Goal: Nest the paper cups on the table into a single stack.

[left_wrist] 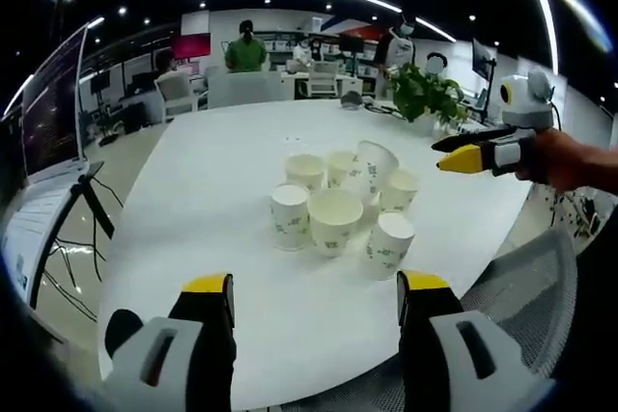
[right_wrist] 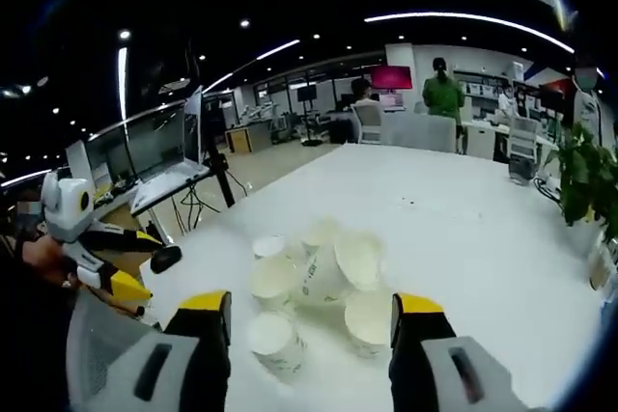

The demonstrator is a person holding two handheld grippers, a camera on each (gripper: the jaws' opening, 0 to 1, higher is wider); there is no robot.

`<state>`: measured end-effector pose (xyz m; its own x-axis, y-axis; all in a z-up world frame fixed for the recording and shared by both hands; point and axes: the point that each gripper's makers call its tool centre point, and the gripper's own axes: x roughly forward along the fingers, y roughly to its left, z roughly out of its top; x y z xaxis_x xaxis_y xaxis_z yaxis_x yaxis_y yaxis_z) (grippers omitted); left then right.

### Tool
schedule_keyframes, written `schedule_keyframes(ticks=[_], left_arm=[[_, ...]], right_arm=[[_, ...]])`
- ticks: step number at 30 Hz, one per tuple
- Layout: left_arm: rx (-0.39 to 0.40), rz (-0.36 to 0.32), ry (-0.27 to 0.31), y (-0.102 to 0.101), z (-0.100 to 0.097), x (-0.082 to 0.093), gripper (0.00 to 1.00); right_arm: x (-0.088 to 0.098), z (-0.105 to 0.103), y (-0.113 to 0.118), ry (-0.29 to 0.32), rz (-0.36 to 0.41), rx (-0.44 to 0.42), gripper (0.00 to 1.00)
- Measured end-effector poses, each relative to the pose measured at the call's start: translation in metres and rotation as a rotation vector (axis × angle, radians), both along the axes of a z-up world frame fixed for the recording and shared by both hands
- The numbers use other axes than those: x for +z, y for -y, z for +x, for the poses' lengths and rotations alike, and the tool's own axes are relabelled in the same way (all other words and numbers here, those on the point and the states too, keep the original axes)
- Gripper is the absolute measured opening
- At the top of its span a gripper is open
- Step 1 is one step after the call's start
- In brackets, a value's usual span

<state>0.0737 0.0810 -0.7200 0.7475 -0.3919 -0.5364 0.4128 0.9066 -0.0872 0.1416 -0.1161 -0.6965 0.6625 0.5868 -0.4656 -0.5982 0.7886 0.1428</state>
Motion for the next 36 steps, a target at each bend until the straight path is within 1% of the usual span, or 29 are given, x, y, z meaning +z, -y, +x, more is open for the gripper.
schedule_keyframes(ticks=[2, 6, 9, 14, 18, 22, 23, 30, 31, 33, 36], left_arm=[[0.005, -0.002, 0.0, -0.001, 0.0, 0.0, 0.67], [0.011, -0.006, 0.002, -0.002, 0.0, 0.0, 0.67], [0.016, -0.009, 0.003, -0.003, 0.0, 0.001, 0.67], [0.02, -0.011, 0.0, -0.003, -0.001, 0.0, 0.66], [0.022, -0.012, -0.003, -0.003, -0.002, -0.001, 0.66], [0.024, -0.012, -0.006, -0.005, -0.003, -0.002, 0.66], [0.024, -0.011, -0.008, -0.005, -0.004, -0.003, 0.66], [0.026, -0.006, -0.009, -0.008, -0.003, -0.004, 0.66], [0.027, -0.005, -0.009, -0.008, -0.003, -0.004, 0.66], [0.031, -0.009, -0.009, -0.009, -0.003, -0.003, 0.66], [0.034, -0.01, -0.01, -0.009, -0.003, -0.003, 0.66]], right_arm=[[0.0, 0.002, -0.008, -0.002, -0.013, 0.02, 0.66], [-0.003, 0.018, -0.011, -0.012, -0.034, 0.051, 0.65], [-0.007, 0.022, -0.017, -0.018, -0.037, 0.064, 0.57], [-0.015, 0.031, -0.026, -0.031, -0.043, 0.086, 0.57], [-0.022, 0.044, -0.026, -0.046, -0.041, 0.093, 0.56], [-0.024, 0.052, -0.03, -0.066, -0.029, 0.101, 0.55], [-0.028, 0.054, -0.029, -0.075, -0.024, 0.102, 0.55], [-0.038, 0.064, -0.036, -0.122, -0.021, 0.14, 0.54], [-0.038, 0.062, -0.038, -0.13, -0.018, 0.145, 0.52], [-0.04, 0.06, -0.043, -0.165, -0.004, 0.166, 0.47], [-0.046, 0.061, -0.047, -0.175, -0.021, 0.182, 0.46]])
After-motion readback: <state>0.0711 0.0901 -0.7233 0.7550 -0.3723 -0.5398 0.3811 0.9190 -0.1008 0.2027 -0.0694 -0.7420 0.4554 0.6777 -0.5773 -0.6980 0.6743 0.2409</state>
